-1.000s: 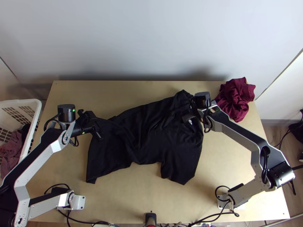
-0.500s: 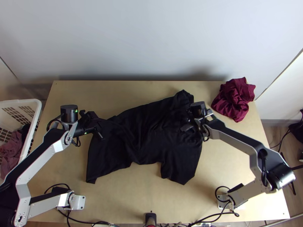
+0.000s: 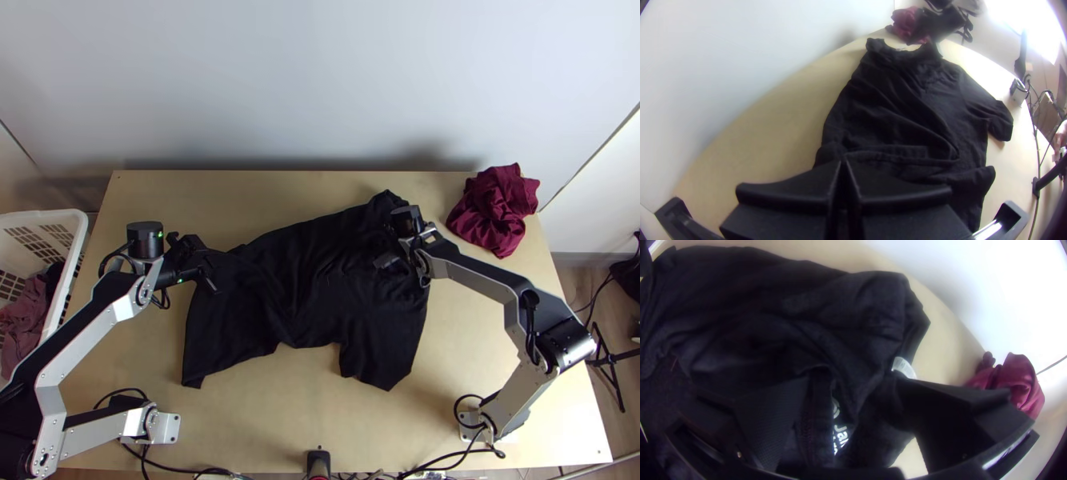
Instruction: Fold the t-shirt
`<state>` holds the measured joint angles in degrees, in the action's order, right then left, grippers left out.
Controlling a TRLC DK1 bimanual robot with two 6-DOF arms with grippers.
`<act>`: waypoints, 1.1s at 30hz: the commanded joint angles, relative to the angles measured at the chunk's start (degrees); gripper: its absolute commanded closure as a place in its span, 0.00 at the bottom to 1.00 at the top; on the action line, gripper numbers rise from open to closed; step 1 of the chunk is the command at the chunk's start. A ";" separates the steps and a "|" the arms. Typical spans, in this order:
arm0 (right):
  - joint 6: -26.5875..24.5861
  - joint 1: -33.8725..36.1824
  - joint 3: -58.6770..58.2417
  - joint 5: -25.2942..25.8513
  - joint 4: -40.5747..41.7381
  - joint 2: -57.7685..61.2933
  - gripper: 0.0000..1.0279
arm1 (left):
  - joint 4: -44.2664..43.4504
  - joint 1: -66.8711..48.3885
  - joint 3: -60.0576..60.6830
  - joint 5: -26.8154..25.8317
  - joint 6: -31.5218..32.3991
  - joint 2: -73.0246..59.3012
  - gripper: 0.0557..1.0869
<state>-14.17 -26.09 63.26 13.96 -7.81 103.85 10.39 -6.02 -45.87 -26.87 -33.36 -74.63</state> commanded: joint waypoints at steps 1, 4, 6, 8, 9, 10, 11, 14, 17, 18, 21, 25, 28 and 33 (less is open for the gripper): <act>-0.59 0.07 3.27 -0.07 -0.80 1.88 0.10 | -1.43 0.48 0.69 -0.02 0.05 -0.34 0.92; -0.59 -0.46 4.76 -0.07 -2.47 1.18 0.10 | -1.60 0.48 0.69 -0.02 0.14 -0.60 0.92; -0.59 -0.72 5.29 -0.07 -3.70 -0.14 0.10 | -1.78 0.48 0.60 -0.02 0.23 -0.69 0.92; -0.50 -1.16 5.38 -0.07 -4.40 -1.28 0.10 | -1.78 0.48 0.69 -0.02 0.32 -0.87 0.92; -0.42 -1.34 5.38 -0.16 -4.84 -1.64 0.10 | -1.78 0.48 0.87 -0.02 0.32 -1.04 0.92; -0.24 -1.51 5.29 -0.16 -5.19 -1.99 0.10 | -1.78 0.48 0.87 -0.02 0.32 -1.13 0.92; -0.06 -1.78 5.03 -0.16 -5.37 -2.25 0.10 | -1.87 0.48 0.95 -0.02 0.32 -1.13 0.92; 0.73 -2.13 4.41 -0.16 -5.63 -1.90 0.10 | -3.10 0.48 1.66 -0.02 0.32 -1.13 0.92; 1.08 -2.30 4.41 -0.07 -5.55 -0.76 0.10 | -3.36 0.40 1.48 -0.02 0.41 -1.39 0.92; 1.08 -2.30 4.41 -0.16 -5.55 -0.49 0.10 | -3.36 0.40 1.39 -0.02 0.41 -1.39 0.92; 1.43 -2.30 4.59 -0.07 -5.55 0.30 0.10 | -3.45 0.57 1.39 -0.02 0.32 -1.48 0.92; 1.43 -2.21 4.50 -0.16 -5.55 0.91 0.10 | -4.06 0.66 1.66 -0.02 0.23 -1.48 0.92; 1.43 -2.13 4.32 -0.16 -5.63 1.26 0.10 | -4.42 0.75 1.48 -0.02 0.32 -1.83 0.92; 1.34 -2.04 4.59 -0.24 -5.98 2.32 0.10 | -4.42 0.75 1.39 -0.02 0.41 -2.45 0.91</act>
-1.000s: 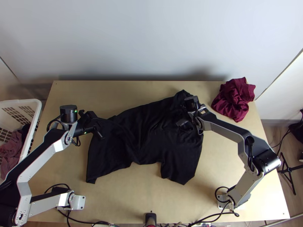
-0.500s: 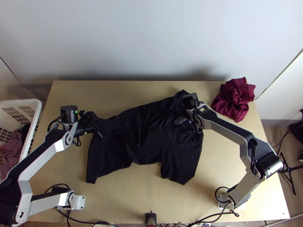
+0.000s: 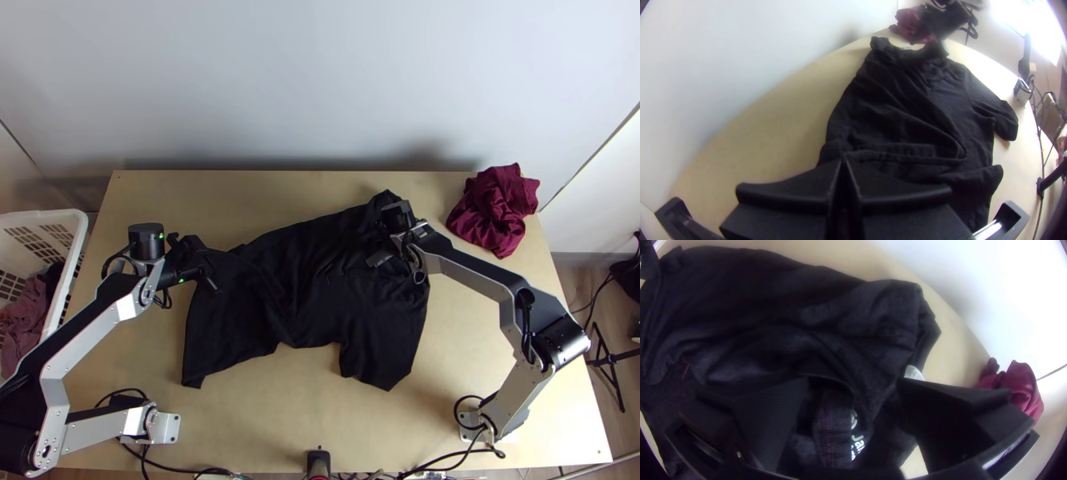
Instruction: Fold the t-shirt
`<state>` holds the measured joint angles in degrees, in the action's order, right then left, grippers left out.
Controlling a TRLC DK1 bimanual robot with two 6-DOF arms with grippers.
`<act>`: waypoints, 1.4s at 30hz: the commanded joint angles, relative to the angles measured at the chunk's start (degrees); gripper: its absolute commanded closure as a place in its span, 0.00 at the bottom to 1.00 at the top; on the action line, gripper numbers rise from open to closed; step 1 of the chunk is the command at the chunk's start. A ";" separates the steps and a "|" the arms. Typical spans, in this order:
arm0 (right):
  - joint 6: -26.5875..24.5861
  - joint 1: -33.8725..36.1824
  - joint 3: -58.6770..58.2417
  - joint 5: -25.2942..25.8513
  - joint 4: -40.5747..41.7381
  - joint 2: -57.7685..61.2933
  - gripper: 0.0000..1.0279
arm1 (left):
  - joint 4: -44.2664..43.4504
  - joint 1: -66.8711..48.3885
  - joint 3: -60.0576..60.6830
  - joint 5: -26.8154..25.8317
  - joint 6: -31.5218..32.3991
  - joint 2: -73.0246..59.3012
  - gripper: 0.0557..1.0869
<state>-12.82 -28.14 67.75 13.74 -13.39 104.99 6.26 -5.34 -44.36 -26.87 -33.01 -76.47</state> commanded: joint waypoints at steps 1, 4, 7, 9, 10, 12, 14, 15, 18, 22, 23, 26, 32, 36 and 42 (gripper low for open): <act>0.07 -0.16 0.28 -0.11 -0.94 1.45 0.10 | -0.29 0.07 -0.11 -0.02 -0.03 -0.61 0.91; 0.34 -0.69 1.16 -0.11 -1.55 2.50 0.10 | -0.29 -0.02 -0.20 -0.02 -0.03 -0.79 0.90; 0.95 -0.95 2.39 -0.64 -3.22 2.68 0.10 | -0.11 0.25 -0.38 -0.02 -0.03 -0.61 0.74; 1.04 -1.30 2.65 -0.73 -3.22 2.68 0.11 | -0.11 0.42 -0.38 -0.02 -0.03 -0.53 0.74; 1.04 -1.57 2.74 -0.64 -3.31 2.68 0.17 | -0.11 0.51 -0.38 -0.02 0.06 -0.35 0.74; 1.13 -1.83 2.74 -0.64 -3.05 2.59 0.44 | 0.07 0.60 -0.47 -0.02 0.06 -0.17 0.74; 0.43 -2.09 2.65 -0.64 -2.87 2.59 0.69 | 0.07 0.69 -0.47 -0.02 0.14 0.00 0.74; -0.10 -2.27 2.65 -0.64 -2.78 2.59 0.81 | 0.15 0.69 -0.47 -0.02 0.14 0.00 0.74; -1.07 -2.53 2.74 -0.64 -2.43 2.50 0.96 | 0.33 0.60 -0.20 -0.02 0.14 0.09 0.74; -2.03 -2.71 2.39 -0.55 -2.26 1.36 0.97 | 0.42 0.69 -0.03 -0.02 0.14 0.35 0.74; -2.03 -2.45 2.22 -0.55 -2.17 0.74 0.97 | 0.42 0.69 0.06 -0.02 0.23 0.62 0.74; -2.56 -1.13 2.57 -0.55 -1.82 -0.93 0.97 | 0.59 0.77 0.15 -0.02 0.14 1.06 0.74; -2.47 -0.07 3.01 -0.64 -1.82 -2.42 0.97 | 0.51 1.21 0.76 -0.02 -0.12 1.06 0.74; -2.21 -0.51 1.86 -0.64 -0.94 -4.36 0.97 | 0.42 1.30 0.85 -0.02 -0.12 1.50 0.74; -3.88 -0.69 3.01 -0.55 -0.59 -10.24 0.97 | 0.51 2.97 -0.03 -0.02 0.58 3.25 0.74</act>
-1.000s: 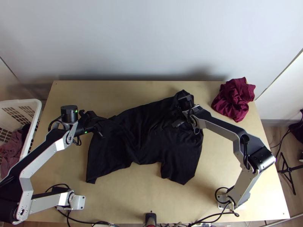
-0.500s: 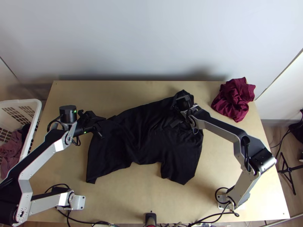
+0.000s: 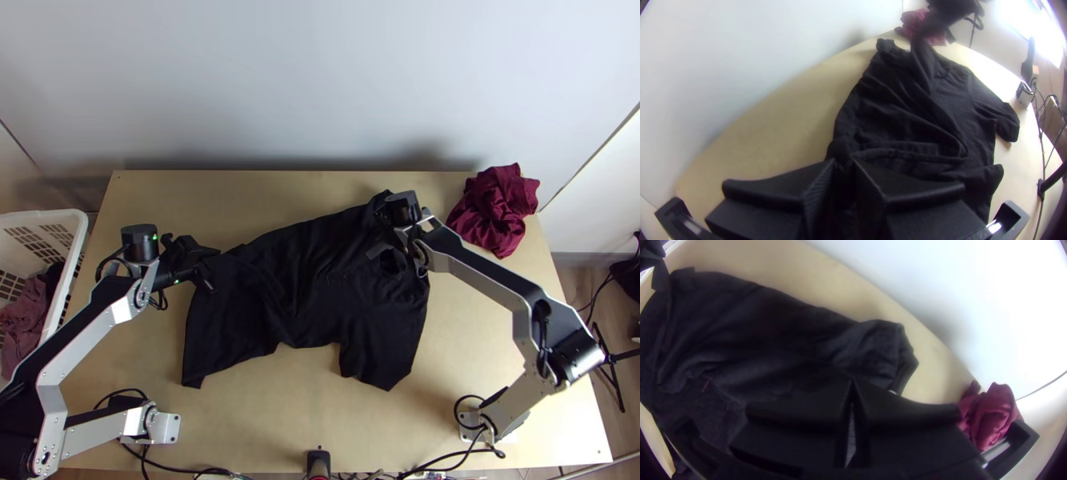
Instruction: Fold the t-shirt
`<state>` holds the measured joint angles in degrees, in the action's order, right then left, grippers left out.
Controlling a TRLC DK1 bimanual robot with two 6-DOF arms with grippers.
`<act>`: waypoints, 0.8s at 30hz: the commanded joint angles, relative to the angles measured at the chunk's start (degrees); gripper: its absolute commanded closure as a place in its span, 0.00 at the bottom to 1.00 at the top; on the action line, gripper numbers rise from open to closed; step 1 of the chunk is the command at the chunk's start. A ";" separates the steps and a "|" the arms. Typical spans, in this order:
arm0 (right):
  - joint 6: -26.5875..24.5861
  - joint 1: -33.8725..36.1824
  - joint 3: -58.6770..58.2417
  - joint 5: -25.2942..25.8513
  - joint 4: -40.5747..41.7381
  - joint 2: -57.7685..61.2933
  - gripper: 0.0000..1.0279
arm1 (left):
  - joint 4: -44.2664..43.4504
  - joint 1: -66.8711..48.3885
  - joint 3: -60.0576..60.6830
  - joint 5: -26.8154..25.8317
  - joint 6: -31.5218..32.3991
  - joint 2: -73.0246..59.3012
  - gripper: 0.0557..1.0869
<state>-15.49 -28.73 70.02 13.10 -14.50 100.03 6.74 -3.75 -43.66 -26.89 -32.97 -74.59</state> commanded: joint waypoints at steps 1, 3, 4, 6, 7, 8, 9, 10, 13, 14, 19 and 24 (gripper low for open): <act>-1.57 -0.10 1.35 0.08 0.79 -6.51 0.97 | 0.11 1.81 -1.43 0.00 1.77 1.64 0.74; -1.74 -0.01 2.67 0.34 1.41 -9.06 0.97 | 0.64 3.13 -3.27 -0.18 5.02 2.52 0.74; -1.74 0.17 3.46 0.61 1.93 -10.47 0.97 | 0.90 3.75 -4.50 -0.53 7.04 2.69 0.74; -1.83 0.69 5.39 1.84 3.08 -12.40 0.97 | 1.34 4.89 -7.05 -0.79 10.30 2.60 0.80; -1.92 1.05 6.45 2.28 3.52 -13.19 0.97 | 1.17 5.24 -8.20 -0.79 11.44 2.43 0.88; -2.27 1.31 7.59 2.72 3.60 -13.98 0.97 | 0.73 5.68 -9.69 -0.70 13.02 2.16 0.96; -2.53 1.40 8.82 3.33 3.87 -14.60 0.97 | 0.90 6.21 -11.36 -0.70 14.34 1.81 0.96; -2.97 1.66 10.14 3.95 4.13 -15.13 0.97 | 0.99 6.65 -13.12 -0.61 15.57 1.73 0.96; -3.94 2.19 13.83 4.65 4.22 -16.97 0.97 | 1.34 8.58 -18.92 -0.61 19.61 1.64 0.96; -4.38 2.19 15.06 5.18 4.31 -17.41 0.97 | 1.69 9.11 -21.03 -0.61 20.58 1.55 0.96; -7.89 2.98 21.30 7.64 4.66 -18.64 0.97 | 1.87 11.57 -30.34 0.44 25.50 0.76 0.96; -8.68 5.53 27.89 10.28 5.71 -17.67 0.97 | 1.87 13.68 -39.84 5.01 30.33 -1.61 0.96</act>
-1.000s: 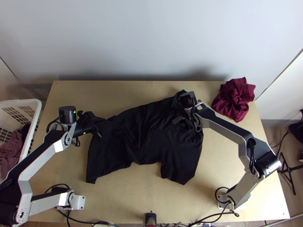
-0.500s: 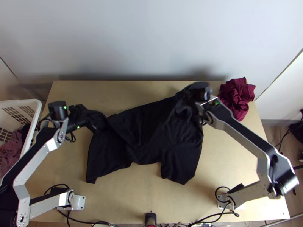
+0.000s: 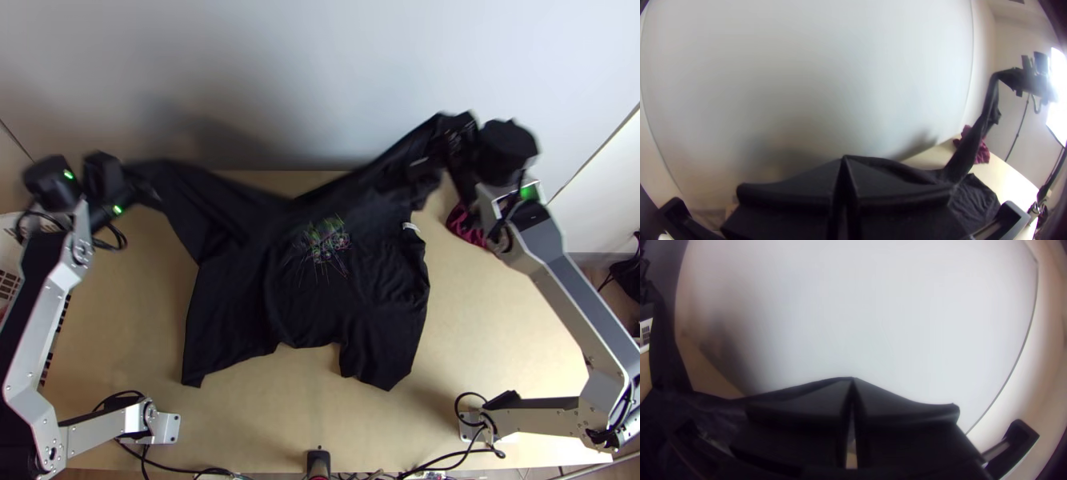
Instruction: Fold the t-shirt
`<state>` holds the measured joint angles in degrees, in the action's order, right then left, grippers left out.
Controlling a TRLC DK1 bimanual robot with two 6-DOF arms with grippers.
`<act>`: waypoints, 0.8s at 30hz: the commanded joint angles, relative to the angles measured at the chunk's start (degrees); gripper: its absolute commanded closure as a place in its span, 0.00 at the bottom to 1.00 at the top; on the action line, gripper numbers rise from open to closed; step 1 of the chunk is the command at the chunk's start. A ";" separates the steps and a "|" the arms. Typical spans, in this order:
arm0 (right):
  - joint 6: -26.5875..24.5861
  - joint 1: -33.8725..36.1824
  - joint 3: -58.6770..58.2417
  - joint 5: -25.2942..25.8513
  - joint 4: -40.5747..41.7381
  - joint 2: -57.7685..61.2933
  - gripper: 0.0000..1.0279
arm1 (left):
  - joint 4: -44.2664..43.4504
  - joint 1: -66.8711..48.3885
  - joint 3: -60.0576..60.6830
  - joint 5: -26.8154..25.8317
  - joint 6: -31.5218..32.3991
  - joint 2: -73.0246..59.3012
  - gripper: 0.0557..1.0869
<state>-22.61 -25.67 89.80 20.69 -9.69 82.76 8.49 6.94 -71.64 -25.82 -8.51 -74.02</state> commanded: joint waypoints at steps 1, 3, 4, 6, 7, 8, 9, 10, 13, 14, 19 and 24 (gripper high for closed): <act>-1.47 3.17 9.17 2.69 1.08 -0.32 0.97 | 0.21 3.52 -13.44 4.73 6.58 -2.89 0.96; -1.47 5.10 11.01 2.69 1.78 0.12 0.97 | 1.09 3.61 -17.13 7.81 7.90 -4.56 0.96; -1.47 5.72 12.33 2.78 2.05 0.65 0.97 | 1.35 3.70 -18.89 9.30 8.60 -5.43 0.96; -1.21 7.21 15.49 3.13 2.05 1.70 0.97 | 1.44 4.22 -22.32 11.94 9.92 -6.84 0.96; -0.94 7.65 17.16 3.31 2.05 2.14 0.97 | 1.44 4.40 -23.81 13.17 10.53 -7.28 0.96; -1.03 7.83 18.48 3.48 2.05 2.14 0.97 | 1.62 4.57 -25.48 14.31 10.89 -7.81 0.96; -1.03 8.18 19.62 3.48 2.05 2.14 0.97 | 1.97 4.75 -27.15 15.36 11.41 -8.16 0.96; -0.94 8.62 21.03 3.57 2.13 2.23 0.97 | 1.97 4.93 -28.56 16.86 11.94 -8.33 0.96; -1.47 10.20 25.07 3.75 3.80 2.76 0.97 | 1.62 5.54 -32.07 20.81 12.82 -8.86 0.96; -2.17 10.55 26.30 3.75 4.68 3.02 0.97 | 1.09 5.72 -32.95 22.22 13.17 -8.95 0.96; -2.44 10.73 35.62 4.98 5.91 6.71 0.97 | -1.02 6.42 -34.54 23.19 16.07 -7.19 0.96; -4.81 9.94 38.61 6.12 11.89 7.94 0.97 | -5.94 6.16 -35.41 25.12 17.39 -4.29 0.96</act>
<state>-24.99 -15.77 122.17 25.28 -3.40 88.36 6.87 12.86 -104.27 -3.88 6.98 -80.53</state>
